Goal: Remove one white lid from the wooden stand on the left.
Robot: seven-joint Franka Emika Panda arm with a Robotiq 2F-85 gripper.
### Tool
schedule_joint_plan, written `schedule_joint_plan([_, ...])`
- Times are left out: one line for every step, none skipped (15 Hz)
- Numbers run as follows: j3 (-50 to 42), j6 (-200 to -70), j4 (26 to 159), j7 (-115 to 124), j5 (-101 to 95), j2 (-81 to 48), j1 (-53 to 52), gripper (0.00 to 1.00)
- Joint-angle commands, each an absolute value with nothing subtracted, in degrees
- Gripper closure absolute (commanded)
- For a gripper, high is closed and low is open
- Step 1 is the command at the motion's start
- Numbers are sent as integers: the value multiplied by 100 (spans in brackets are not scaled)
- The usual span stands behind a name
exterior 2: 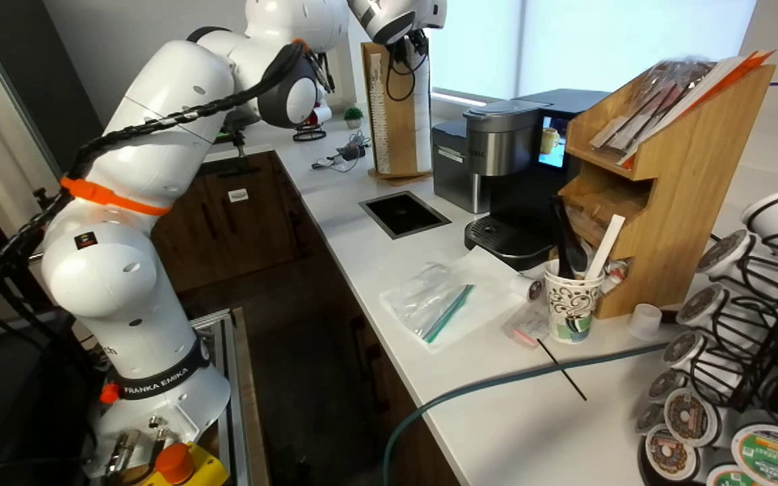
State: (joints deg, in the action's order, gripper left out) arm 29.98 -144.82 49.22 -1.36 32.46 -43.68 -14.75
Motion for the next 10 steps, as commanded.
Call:
schedule_joint_plan([3321, -14342, 4101, -213, 3464, -5012, -1549, 0])
schedule_joint_plan([3348, -14259, 4025, -136, 3427, -5077, -1552, 0])
schedule_joint_plan([3379, -14257, 3946, -99, 3393, -5154, -1570, 0])
schedule_joint_plan([3404, -14280, 3870, -79, 3364, -5225, -1586, 0])
schedule_joint_plan([3411, -14282, 3792, -31, 3334, -5301, -1612, 0])
schedule_joint_plan([3371, -14196, 3776, 99, 3278, -5325, -1631, 0])
schedule_joint_plan([3361, -14121, 3742, 150, 3251, -5360, -1650, 0])
schedule_joint_plan([3356, -13932, 3725, 228, 3233, -5383, -1650, 0])
schedule_joint_plan([3350, -13761, 3702, 300, 3221, -5406, -1653, 0])
schedule_joint_plan([3333, -13601, 3671, 372, 3201, -5425, -1663, 0])
